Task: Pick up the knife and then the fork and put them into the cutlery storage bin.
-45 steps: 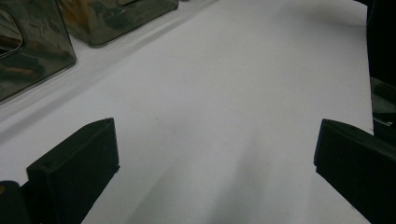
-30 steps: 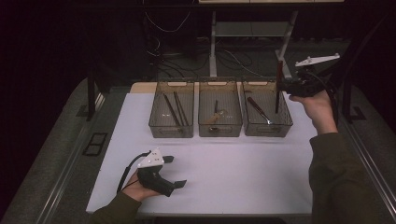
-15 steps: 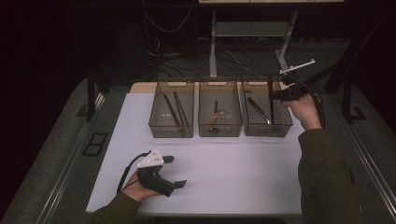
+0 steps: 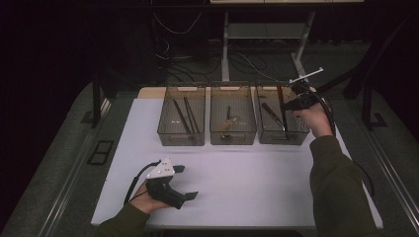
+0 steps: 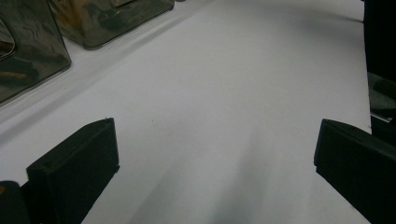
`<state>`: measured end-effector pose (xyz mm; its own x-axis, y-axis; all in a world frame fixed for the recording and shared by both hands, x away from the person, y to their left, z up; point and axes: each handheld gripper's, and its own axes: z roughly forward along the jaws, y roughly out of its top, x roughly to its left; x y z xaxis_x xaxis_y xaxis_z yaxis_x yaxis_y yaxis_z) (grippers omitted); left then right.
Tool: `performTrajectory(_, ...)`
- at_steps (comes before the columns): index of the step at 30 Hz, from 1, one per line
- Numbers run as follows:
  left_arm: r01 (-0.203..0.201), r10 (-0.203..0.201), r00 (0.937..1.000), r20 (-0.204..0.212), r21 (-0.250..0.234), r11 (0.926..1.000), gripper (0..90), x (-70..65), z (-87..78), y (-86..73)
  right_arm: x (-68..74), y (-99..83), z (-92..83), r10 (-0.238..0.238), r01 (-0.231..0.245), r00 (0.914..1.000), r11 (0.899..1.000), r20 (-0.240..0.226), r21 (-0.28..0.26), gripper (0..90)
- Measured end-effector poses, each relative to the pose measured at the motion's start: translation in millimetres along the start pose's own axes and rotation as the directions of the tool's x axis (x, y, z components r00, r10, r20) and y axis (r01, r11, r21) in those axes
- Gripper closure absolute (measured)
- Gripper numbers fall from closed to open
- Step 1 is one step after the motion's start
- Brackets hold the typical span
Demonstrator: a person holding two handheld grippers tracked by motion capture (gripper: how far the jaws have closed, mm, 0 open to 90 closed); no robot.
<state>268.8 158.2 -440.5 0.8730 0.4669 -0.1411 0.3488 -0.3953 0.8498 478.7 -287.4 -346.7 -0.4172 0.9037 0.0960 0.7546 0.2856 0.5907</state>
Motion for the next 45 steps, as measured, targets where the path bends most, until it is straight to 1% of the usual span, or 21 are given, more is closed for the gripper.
performTrajectory(2, -0.002, 0.002, 1.0, 0.001, -0.001, 1.0, 0.0, -0.2, 0.0, 0.1, 0.6, 1.3, 7.4, 0.006, -0.006, 1.0, 1.0, -0.002, 0.005, 76.8)
performTrajectory(5, -0.003, 0.003, 1.0, 0.004, -0.002, 1.0, 0.0, 0.0, -0.3, 0.2, 1.5, 2.5, 20.9, 0.004, -0.004, 0.9998, 1.0, 0.018, 0.026, 76.8)
performTrajectory(7, -0.004, 0.004, 1.0, 0.007, -0.004, 1.0, 0.0, 0.0, -0.5, 0.2, 1.1, 2.3, 29.3, 0.017, -0.018, 0.9998, 0.999, 0.014, 0.037, 76.8)
performTrajectory(11, -0.004, 0.004, 0.9999, 0.01, -0.008, 1.0, 0.0, 0.1, -0.9, 0.4, 2.7, 1.6, 43.8, 0.017, -0.017, 0.9998, 0.999, 0.011, 0.045, 75.7)
performTrajectory(12, -0.004, 0.004, 0.9999, 0.01, -0.009, 1.0, 0.0, 0.1, -1.0, 0.4, 3.5, 1.6, 45.9, 0.019, -0.02, 0.9997, 0.999, 0.017, 0.039, 71.3)
performTrajectory(13, -0.005, 0.005, 0.9999, 0.011, -0.009, 1.0, 0.0, 0.0, -1.2, 0.5, 3.7, 1.8, 47.4, 0.027, -0.027, 0.9996, 0.999, 0.011, 0.03, 67.5)
performTrajectory(15, -0.006, 0.006, 0.9999, 0.012, -0.009, 0.9999, 0.0, -0.1, -1.3, 0.6, 4.8, 2.3, 48.2, 0.024, -0.024, 0.9997, 1.0, -0.002, 0.008, 60.2)
performTrajectory(16, -0.006, 0.006, 0.9999, 0.012, -0.009, 0.9999, 0.0, -0.1, -1.2, 0.6, 5.7, 2.7, 48.2, 0.019, -0.019, 0.9998, 1.0, 0.003, -0.003, 56.1)
performTrajectory(18, -0.007, 0.007, 0.9999, 0.012, -0.009, 0.9999, 0.0, -0.3, -1.0, 0.6, 5.5, 3.0, 47.8, 0.01, -0.01, 0.9999, 1.0, 0.007, -0.025, 50.8)
performTrajectory(21, -0.009, 0.009, 0.9999, 0.012, -0.007, 0.9999, 0.0, -0.4, -1.0, 0.7, 4.7, 2.8, 45.6, 0.016, -0.015, 0.9998, 0.999, 0.01, -0.052, 44.4)
performTrajectory(24, -0.004, 0.004, 0.9999, 0.011, -0.009, 1.0, 0.0, -0.2, -0.9, 0.5, 5.6, 2.5, 43.4, 0.033, -0.029, 0.9985, 0.996, 0.043, -0.079, 38.5)
performTrajectory(26, -0.002, 0.002, 0.9999, 0.01, -0.009, 1.0, 0.0, 0.3, -1.0, 0.4, 4.6, 1.6, 41.0, 0.048, -0.044, 0.9982, 0.994, 0.035, -0.096, 34.2)
performTrajectory(27, -0.001, 0.001, 1.0, 0.009, -0.009, 1.0, 0.0, 0.3, -1.1, 0.3, 4.1, 1.2, 39.8, 0.064, -0.06, 0.9976, 0.992, 0.028, -0.111, 30.6)
performTrajectory(28, -0.001, 0.001, 1.0, 0.009, -0.009, 1.0, 0.0, 0.4, -1.1, 0.3, 3.8, 0.8, 38.6, 0.068, -0.065, 0.9974, 0.989, 0.022, -0.13, 27.1)
performTrajectory(31, 0.002, -0.002, 1.0, 0.005, -0.007, 1.0, 0.0, 0.5, -0.9, 0.1, 4.3, 0.1, 33.1, 0.061, -0.062, 0.9981, 0.985, -0.01, -0.161, 18.4)
performTrajectory(32, 0.001, 0.0, 1.0, 0.005, -0.005, 1.0, 0.0, 0.8, -0.8, 0.1, 5.2, 0.0, 31.0, 0.058, -0.061, 0.998, 0.984, -0.025, -0.165, 18.4)
performTrajectory(34, 0.0, 0.0, 1.0, 0.004, -0.004, 1.0, 0.0, 1.6, -0.4, 0.0, 8.2, -1.1, 26.5, 0.029, -0.035, 0.999, 0.985, -0.035, -0.169, 18.4)
performTrajectory(35, -0.002, 0.002, 1.0, 0.003, -0.003, 1.0, 0.0, 2.1, -0.2, -0.1, 9.8, -2.8, 24.3, 0.011, -0.016, 0.9995, 0.983, -0.03, -0.184, 18.4)
performTrajectory(39, 0.0, 0.0, 1.0, -0.001, 0.0, 1.0, 0.0, 2.5, 0.2, 0.0, 14.8, -10.9, 16.4, -0.021, 0.013, 0.9991, 0.977, -0.035, -0.213, 15.8)
performTrajectory(42, 0.001, -0.001, 1.0, -0.004, 0.0, 1.0, 0.0, 2.4, 0.1, -0.1, 17.6, -20.0, 11.7, -0.024, 0.014, 0.9989, 0.975, -0.039, -0.223, 15.8)
performTrajectory(45, 0.003, -0.003, 1.0, -0.004, -0.004, 1.0, 0.0, 2.2, 0.4, -0.2, 20.3, -30.0, 7.8, -0.04, 0.028, 0.9982, 0.971, -0.045, -0.238, 15.9)
